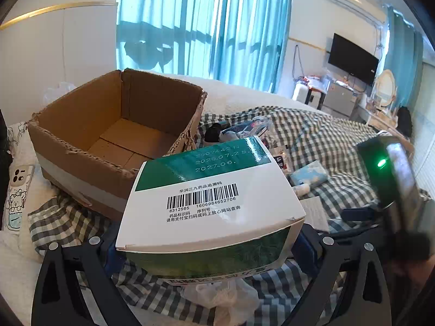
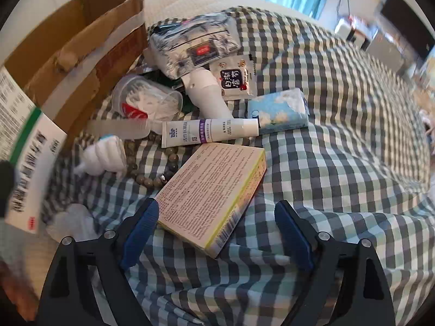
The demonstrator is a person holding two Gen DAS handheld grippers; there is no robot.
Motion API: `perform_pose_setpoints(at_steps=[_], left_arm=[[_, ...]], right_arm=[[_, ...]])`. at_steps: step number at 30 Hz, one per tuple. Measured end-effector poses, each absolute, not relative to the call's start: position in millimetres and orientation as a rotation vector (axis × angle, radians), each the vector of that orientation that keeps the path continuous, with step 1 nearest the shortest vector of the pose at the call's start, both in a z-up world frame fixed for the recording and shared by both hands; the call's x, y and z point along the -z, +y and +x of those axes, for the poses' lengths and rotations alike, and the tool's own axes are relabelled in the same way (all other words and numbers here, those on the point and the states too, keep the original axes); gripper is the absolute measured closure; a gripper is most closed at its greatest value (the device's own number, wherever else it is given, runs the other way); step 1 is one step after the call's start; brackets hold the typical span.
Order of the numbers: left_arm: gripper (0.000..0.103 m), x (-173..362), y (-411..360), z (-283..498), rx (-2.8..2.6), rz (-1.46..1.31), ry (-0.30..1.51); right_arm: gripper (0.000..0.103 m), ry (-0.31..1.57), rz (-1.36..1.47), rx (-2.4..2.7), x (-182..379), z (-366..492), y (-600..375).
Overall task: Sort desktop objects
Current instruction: 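Hold the white-green medicine box in the left gripper while the right gripper grasps the yellow-edged box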
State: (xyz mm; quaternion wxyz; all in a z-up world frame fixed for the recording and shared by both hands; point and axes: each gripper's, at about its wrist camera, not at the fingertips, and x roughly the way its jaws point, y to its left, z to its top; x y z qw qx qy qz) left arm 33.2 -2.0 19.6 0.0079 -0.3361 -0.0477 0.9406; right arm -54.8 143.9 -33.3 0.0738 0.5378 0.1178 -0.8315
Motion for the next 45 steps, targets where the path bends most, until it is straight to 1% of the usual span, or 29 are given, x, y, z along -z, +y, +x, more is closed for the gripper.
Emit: perform_pose_setpoints(at_steps=[4, 7, 10, 13, 17, 19, 20, 22, 26, 28, 30, 34, 37, 45], left_arm=[[0.004, -12.8, -13.0, 39.7, -2.927, -1.094, -0.170], [0.004, 3.0, -22.5, 36.9, -2.891, -1.193, -0.238], [0.004, 15.0, -25.3, 30.2, -2.884, -1.264, -0.250], [0.004, 29.0, -25.0, 23.4, -2.885, -1.336, -0.231], [0.004, 44.6, -25.3, 16.6, -2.865, -1.400, -0.243], [0.004, 47.4, -25.3, 16.0, -2.866, -1.404, -0.247], [0.004, 47.9, -26.1, 14.8, -2.865, -1.405, -0.245], [0.004, 49.2, -24.4, 16.6, -2.868, -1.400, -0.238], [0.004, 47.3, -24.8, 20.5, -2.885, -1.369, -0.254], [0.004, 44.4, -25.6, 25.7, -2.907, -1.329, -0.277], [0.004, 42.0, -26.1, 24.6, -2.907, -1.323, -0.268], [0.004, 40.2, -26.9, 26.4, -2.908, -1.314, -0.270], [0.004, 38.7, -28.1, 26.8, -2.909, -1.310, -0.278], [0.004, 33.1, -26.6, 29.0, -2.921, -1.273, -0.280]], right_arm=[[0.012, 0.487, 1.605, 2.480, 44.1, -49.5, 126.3], [0.010, 0.554, 1.619, 2.469, 54.7, -48.9, 116.6], [0.009, 0.628, 1.624, 2.459, 63.8, -50.0, 105.6], [0.005, 0.721, 1.632, 2.479, 72.2, -53.7, 97.8], [0.005, 0.755, 1.634, 2.511, 78.8, -62.0, 98.0], [0.007, 0.720, 1.653, 2.503, 80.5, -65.9, 102.9], [0.011, 0.694, 1.665, 2.504, 80.7, -67.3, 106.8], [0.012, 0.622, 1.671, 2.499, 77.2, -68.6, 114.2], [0.018, 0.336, 1.643, 2.514, 55.9, -64.1, 140.3], [0.019, 0.220, 1.636, 2.516, 46.9, -58.7, 151.6], [0.019, 0.148, 1.619, 2.520, 37.4, -51.6, 158.9], [0.021, 0.175, 1.538, 2.600, 17.6, -34.9, 156.3], [0.022, 0.154, 1.482, 2.635, 5.4, -20.8, 151.4], [0.022, 0.132, 1.417, 2.668, -1.6, -11.3, 159.1]])
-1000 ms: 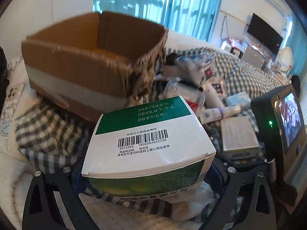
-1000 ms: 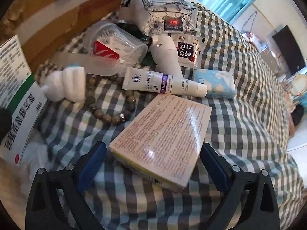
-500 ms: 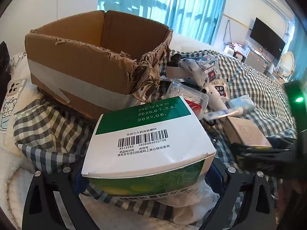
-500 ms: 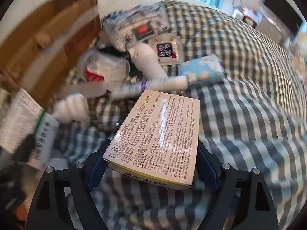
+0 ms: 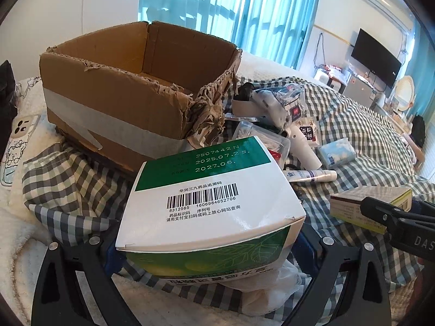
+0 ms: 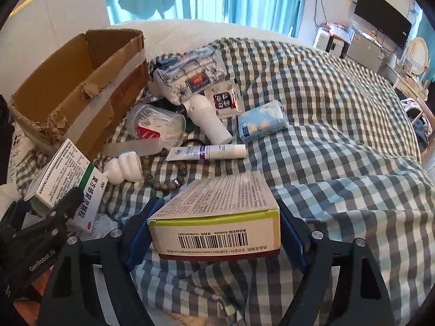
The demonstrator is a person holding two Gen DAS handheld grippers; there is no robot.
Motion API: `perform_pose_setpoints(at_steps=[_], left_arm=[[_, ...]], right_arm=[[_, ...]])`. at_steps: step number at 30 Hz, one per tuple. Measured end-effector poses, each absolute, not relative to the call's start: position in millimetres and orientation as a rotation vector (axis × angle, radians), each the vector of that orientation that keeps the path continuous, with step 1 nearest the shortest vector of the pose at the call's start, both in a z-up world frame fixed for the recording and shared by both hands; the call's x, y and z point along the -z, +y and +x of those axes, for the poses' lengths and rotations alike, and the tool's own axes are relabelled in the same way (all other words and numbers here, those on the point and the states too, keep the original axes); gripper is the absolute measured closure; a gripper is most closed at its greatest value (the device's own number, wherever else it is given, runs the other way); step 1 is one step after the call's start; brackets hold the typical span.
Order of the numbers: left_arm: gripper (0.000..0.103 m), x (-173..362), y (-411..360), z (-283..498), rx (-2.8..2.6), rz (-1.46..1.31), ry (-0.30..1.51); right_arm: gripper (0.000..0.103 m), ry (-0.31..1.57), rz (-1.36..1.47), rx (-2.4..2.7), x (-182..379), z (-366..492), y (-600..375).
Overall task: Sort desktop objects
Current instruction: 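Hold the white-green medicine box in the left gripper while the right gripper grasps the yellow-edged box, then carry both medicine boxes to the cardboard box and open both grippers inside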
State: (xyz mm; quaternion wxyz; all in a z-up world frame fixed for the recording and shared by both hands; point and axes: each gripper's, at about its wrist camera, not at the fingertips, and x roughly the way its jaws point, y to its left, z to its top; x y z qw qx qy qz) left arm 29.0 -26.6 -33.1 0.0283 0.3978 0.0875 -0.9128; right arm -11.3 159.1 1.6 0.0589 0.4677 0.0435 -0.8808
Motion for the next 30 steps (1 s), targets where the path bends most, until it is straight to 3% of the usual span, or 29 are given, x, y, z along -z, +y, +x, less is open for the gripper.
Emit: perform_pose_setpoints(at_steps=[9, 30], left_arm=[[0.004, 15.3, -21.3, 39.1, 2.885, 1.138, 0.248], [0.004, -89.6, -57.1, 52.9, 3.021, 0.841, 0.259]], right_arm=[[0.024, 0.274, 1.234, 2.713, -27.6, 6.2, 139.4], [0.024, 0.152, 0.868, 2.640, -138.5, 34.7, 84.8]])
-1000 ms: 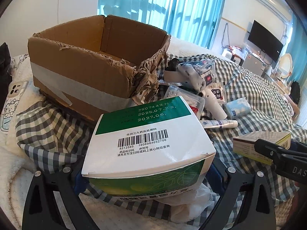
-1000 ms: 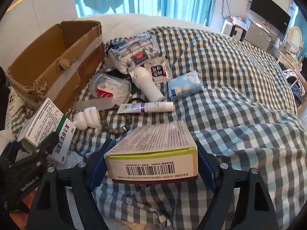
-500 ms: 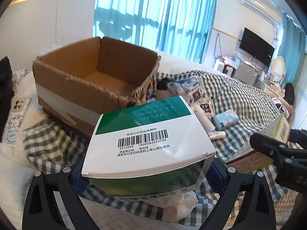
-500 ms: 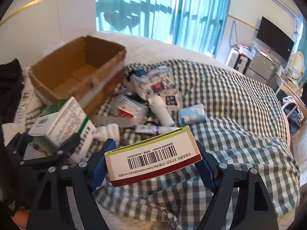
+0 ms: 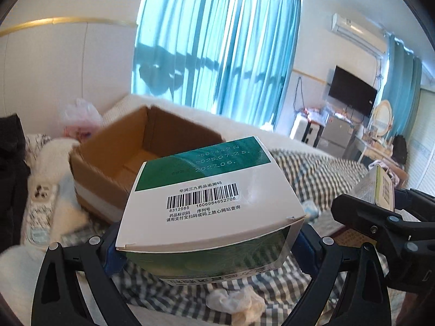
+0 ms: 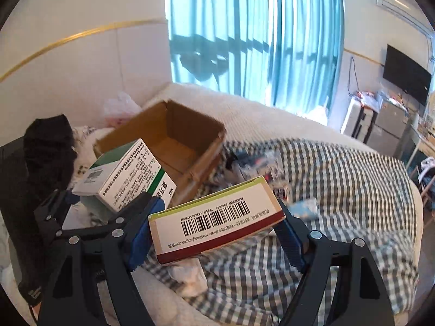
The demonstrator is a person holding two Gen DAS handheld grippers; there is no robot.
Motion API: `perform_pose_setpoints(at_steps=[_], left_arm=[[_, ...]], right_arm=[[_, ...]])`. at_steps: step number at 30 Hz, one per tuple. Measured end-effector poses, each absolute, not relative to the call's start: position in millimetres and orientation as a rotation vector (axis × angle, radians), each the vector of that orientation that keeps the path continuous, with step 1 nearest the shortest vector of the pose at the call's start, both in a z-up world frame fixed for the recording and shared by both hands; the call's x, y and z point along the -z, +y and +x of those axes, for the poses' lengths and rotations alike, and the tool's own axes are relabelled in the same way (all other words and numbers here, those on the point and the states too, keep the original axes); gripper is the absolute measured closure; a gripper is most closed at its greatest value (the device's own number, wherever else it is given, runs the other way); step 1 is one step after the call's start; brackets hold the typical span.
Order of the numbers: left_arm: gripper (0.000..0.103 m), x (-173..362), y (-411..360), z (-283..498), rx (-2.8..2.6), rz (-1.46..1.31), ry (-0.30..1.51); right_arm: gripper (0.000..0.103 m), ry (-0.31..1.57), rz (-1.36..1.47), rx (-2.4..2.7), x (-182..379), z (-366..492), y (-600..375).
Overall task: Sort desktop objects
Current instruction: 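Carry both medicine boxes to the cardboard box and open both grippers inside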
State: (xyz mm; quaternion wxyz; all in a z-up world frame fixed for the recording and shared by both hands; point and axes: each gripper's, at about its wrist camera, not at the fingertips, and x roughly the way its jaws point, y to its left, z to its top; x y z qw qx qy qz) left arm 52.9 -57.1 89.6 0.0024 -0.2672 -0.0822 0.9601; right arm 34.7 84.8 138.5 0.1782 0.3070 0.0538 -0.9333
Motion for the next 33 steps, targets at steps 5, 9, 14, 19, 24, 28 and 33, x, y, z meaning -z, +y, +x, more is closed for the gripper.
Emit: perform_pose_setpoints(at_steps=[5, 9, 14, 19, 24, 28, 33], left_arm=[[0.004, -109.6, -79.7, 43.3, -3.072, -0.798, -0.243], [0.004, -128.2, -98.9, 31.5, -3.104, -0.772, -0.262], [0.004, -146.6, -128.5, 7.2, -3.137, -0.783, -0.322], [0.004, -146.6, -158.9, -21.1, -3.138, -0.833, -0.287], [0.004, -119.3, -176.3, -47.1, -3.092, -0.901, -0.297], [0.004, -94.5, -181.1, -59.0, -3.035, -0.909, -0.316], [0.004, -81.9, -174.7, -87.0, -3.020, -0.968, -0.204]], right_arm=[[0.024, 0.114, 0.794, 2.623, -167.7, 26.0, 72.7], [0.024, 0.105, 0.736, 2.595, -185.5, 13.2, 51.7], [0.024, 0.036, 0.724, 2.535, -196.1, -13.1, 27.9], [0.024, -0.013, 0.744, 2.485, -185.8, -39.9, 6.2], [0.024, -0.072, 0.846, 2.414, -149.6, -73.8, -3.7], [0.024, -0.083, 0.901, 2.381, -121.4, -96.4, -7.6], [0.024, -0.106, 0.936, 2.372, -100.6, -136.7, -14.3]])
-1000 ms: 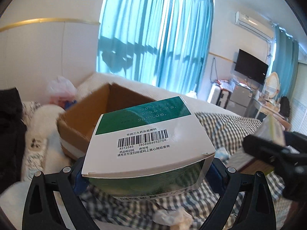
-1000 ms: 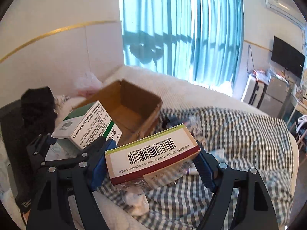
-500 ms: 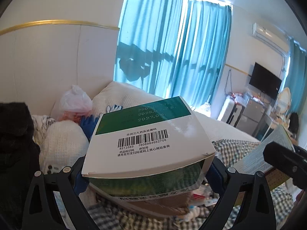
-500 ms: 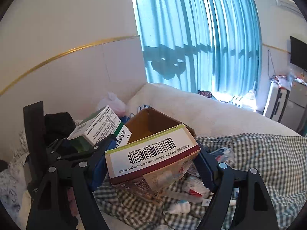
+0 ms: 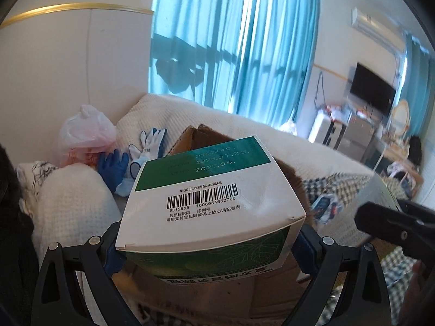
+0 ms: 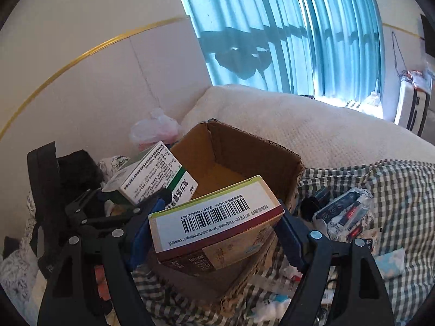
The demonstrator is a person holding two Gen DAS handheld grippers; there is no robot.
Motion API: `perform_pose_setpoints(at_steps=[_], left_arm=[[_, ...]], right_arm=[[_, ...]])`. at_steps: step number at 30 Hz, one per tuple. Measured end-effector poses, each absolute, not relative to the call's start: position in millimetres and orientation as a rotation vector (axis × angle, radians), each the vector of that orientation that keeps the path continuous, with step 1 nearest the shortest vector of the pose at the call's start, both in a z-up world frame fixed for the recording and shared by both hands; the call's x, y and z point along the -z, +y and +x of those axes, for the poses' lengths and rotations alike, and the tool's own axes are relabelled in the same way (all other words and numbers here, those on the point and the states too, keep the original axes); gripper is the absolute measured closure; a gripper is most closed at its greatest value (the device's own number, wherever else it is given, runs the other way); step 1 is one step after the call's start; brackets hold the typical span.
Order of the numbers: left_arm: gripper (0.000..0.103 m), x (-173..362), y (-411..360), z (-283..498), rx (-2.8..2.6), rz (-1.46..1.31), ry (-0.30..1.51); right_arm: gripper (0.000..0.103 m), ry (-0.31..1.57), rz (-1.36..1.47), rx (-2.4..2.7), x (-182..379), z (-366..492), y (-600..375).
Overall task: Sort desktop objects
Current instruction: 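Carry both medicine boxes to the cardboard box and open both grippers inside, then move both grippers back over the items on the bed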
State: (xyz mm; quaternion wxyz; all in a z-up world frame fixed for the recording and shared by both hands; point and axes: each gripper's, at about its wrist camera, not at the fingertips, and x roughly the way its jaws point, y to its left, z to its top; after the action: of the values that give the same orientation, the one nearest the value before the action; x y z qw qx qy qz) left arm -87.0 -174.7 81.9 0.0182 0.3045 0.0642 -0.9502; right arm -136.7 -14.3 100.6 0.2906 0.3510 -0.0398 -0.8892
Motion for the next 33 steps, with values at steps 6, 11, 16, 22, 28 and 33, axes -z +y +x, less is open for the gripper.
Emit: perform_pose_setpoints(at_steps=[6, 11, 16, 22, 28, 33], left_arm=[[0.004, -69.7, -168.4, -116.1, 2.890, 0.984, 0.126], [0.002, -62.6, -171.8, -120.1, 2.843, 0.944, 0.100], [0.000, -59.7, -169.0, -118.9, 2.843, 0.939, 0.069], [0.000, -55.1, -168.7, -115.3, 2.836, 0.970, 0.085], [0.000, -76.3, -165.5, -79.6, 2.878, 0.794, 0.235], [0.000, -113.7, -156.2, -42.3, 2.911, 0.577, 0.334]], right_arm=[[0.024, -0.093, 0.966, 2.421, -81.9, -174.6, -21.5], [0.021, -0.121, 0.979, 2.453, -72.7, -196.8, -22.9], [0.009, -0.175, 0.976, 2.476, -75.7, -201.4, -13.4], [0.009, -0.140, 0.918, 2.524, -94.0, -173.3, 7.6], [0.005, -0.144, 0.827, 2.646, -118.2, -127.4, 45.4], [0.000, -0.110, 0.577, 2.841, -152.4, -70.7, 73.4]])
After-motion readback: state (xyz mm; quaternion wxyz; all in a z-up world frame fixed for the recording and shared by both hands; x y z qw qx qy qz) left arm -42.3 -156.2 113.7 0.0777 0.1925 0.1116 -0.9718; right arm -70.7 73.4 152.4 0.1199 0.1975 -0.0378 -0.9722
